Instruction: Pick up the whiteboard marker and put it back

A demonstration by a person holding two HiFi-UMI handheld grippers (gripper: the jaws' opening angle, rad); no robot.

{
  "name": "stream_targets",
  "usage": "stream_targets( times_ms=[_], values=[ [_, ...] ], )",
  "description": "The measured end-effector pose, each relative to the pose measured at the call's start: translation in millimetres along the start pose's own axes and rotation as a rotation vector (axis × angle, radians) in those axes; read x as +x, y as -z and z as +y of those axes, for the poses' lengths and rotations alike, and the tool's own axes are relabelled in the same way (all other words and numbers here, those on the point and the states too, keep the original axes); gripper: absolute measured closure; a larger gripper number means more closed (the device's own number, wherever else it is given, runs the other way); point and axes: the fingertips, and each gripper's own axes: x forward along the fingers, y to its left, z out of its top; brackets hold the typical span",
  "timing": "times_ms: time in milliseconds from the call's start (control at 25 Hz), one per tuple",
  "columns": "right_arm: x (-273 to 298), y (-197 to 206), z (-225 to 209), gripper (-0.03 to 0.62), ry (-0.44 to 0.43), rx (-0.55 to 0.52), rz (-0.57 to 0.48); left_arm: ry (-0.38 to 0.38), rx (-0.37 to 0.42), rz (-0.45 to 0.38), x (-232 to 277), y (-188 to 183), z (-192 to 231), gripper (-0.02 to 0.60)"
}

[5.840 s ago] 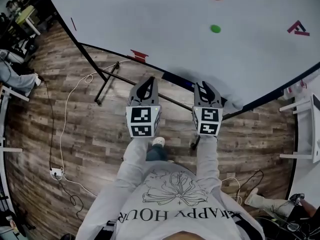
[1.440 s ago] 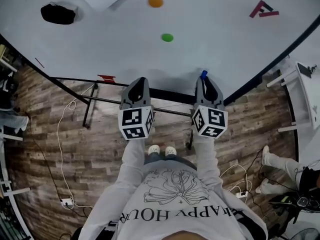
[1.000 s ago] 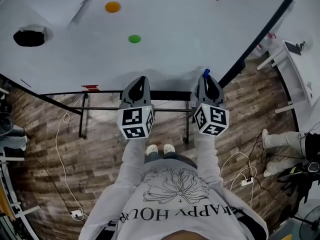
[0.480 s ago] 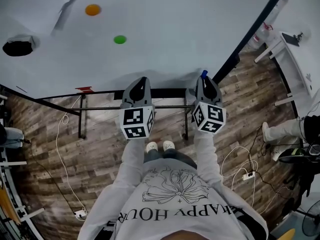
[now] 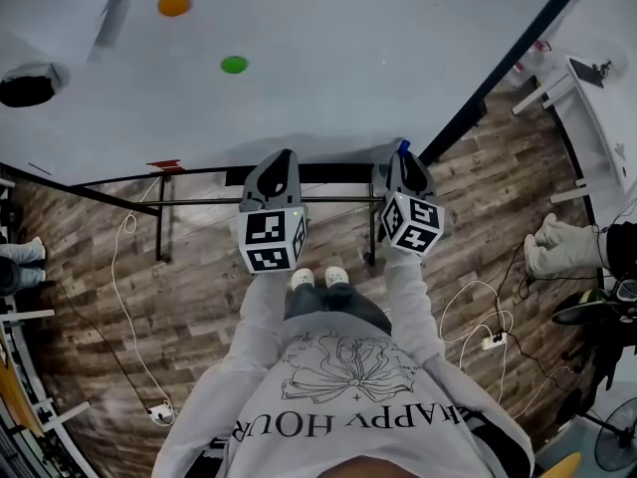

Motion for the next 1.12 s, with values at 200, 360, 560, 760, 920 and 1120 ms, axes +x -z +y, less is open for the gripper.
stream_targets(
  times_ms=[200,360,560,760,920,1120],
  values=[
    [2.2,22.3,-5.8,0.526,0.032,0.016,0.067,0.003,-0.008,0.017,-0.2,8.6,-1.7,0.571],
    [2.4,30.6,-10.4,0.526,0.056,0.022,0.094,0.006,-0.016,0.023,-0.5,12.3,-2.4,0.571],
    [3.4,30.3,-11.3,0.522,0.069,0.007,0.102,0.006,-0.025,0.024,-2.2,13.8,-1.2,0.571],
    [-1.9,21.7,-11.5,0.488,0.083,-0.003,0.07,0.007,-0.03,0.018,-3.6,12.8,-0.7,0.571],
    [-11.7,-0.7,-5.5,0.488,0.094,-0.043,0.006,0.007,-0.029,0.002,-4.7,6.9,-0.7,0.571],
    [-25.3,-44.0,11.6,0.53,0.079,-0.067,-0.092,-0.001,-0.035,-0.041,-7.5,-9.1,2.8,0.571]
  ],
)
